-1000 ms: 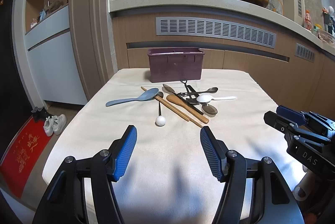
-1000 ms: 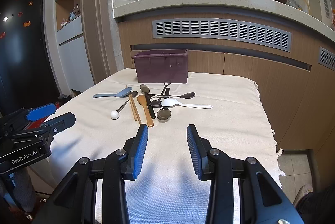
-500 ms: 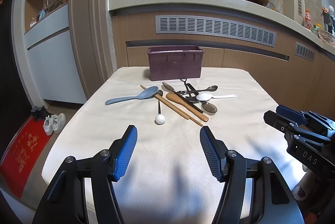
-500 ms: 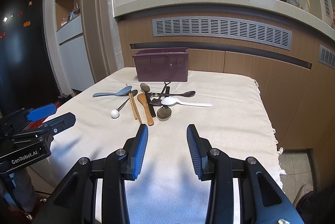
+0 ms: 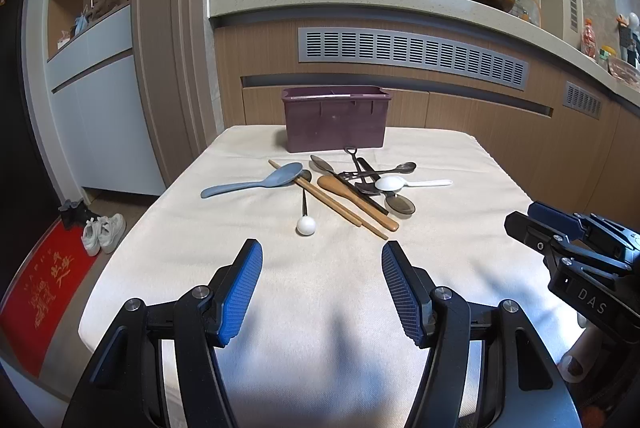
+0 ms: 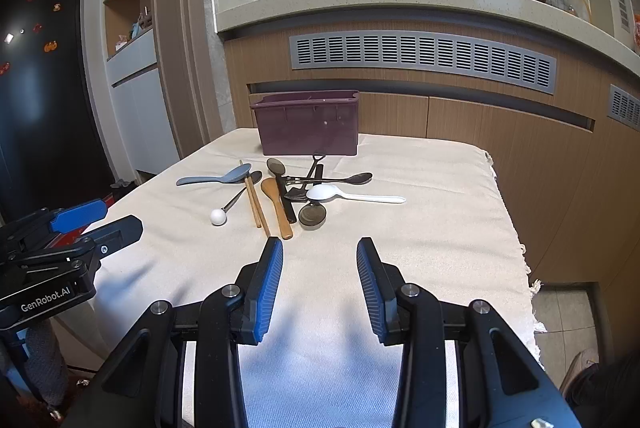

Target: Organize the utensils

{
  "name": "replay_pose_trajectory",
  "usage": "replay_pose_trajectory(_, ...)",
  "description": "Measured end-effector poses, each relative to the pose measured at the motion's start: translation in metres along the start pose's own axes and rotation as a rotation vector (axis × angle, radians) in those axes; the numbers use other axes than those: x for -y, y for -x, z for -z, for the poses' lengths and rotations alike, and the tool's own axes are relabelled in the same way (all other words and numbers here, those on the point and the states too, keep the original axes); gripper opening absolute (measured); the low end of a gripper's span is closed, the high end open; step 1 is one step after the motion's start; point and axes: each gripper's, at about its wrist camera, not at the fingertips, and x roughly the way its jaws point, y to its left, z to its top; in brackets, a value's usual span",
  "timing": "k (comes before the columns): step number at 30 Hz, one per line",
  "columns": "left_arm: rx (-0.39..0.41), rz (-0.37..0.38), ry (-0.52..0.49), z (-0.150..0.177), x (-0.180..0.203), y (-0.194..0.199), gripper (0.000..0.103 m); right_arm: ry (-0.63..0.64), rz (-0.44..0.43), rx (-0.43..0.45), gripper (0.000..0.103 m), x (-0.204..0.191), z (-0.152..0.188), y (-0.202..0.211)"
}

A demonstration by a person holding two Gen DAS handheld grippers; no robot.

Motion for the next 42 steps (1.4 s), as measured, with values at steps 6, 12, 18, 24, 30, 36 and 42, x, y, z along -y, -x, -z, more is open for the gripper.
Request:
replay_pose_trajectory(6,-0.002,-0.001,0.002,0.0,-0.001,0.0,0.062,-0.005,0.003,-0.004,0.037,0.001,0.001,-0.001)
replay_pose_trajectory(12,-0.002,0.001,0.002,0.0,-0.002,0.0,0.062,-0.005,0.002,-0.005,0.037,0.001,0.001,-0.001)
replay_pose_trajectory(18,-0.003,0.0,0.004,0.0,-0.002,0.0,0.062,-0.006,0.002,-0.006,0.037,0.001,0.001,-0.001)
replay_pose_trajectory(24,-0.004,0.0,0.004,0.0,-0.003,0.0,0.062,-0.007,0.003,-0.007,0.037,0.002,0.002,-0.002)
replay_pose_trajectory(30,-0.004,0.0,0.004,0.0,-0.003,0.0,0.062,-0.007,0.003,-0.008,0.037,0.002,0.001,-0.001)
replay_pose_trajectory(36,-0.036,0.018,0.01,-0.002,-0.007,-0.009,0.062,-0.005,0.001,-0.008,0.037,0.004,-0.001,-0.004)
replay_pose_trajectory(42,-0.135,0.075,0.027,-0.009,-0.012,-0.039,0.061,0.024,-0.01,-0.03,0.037,0.006,-0.018,-0.021)
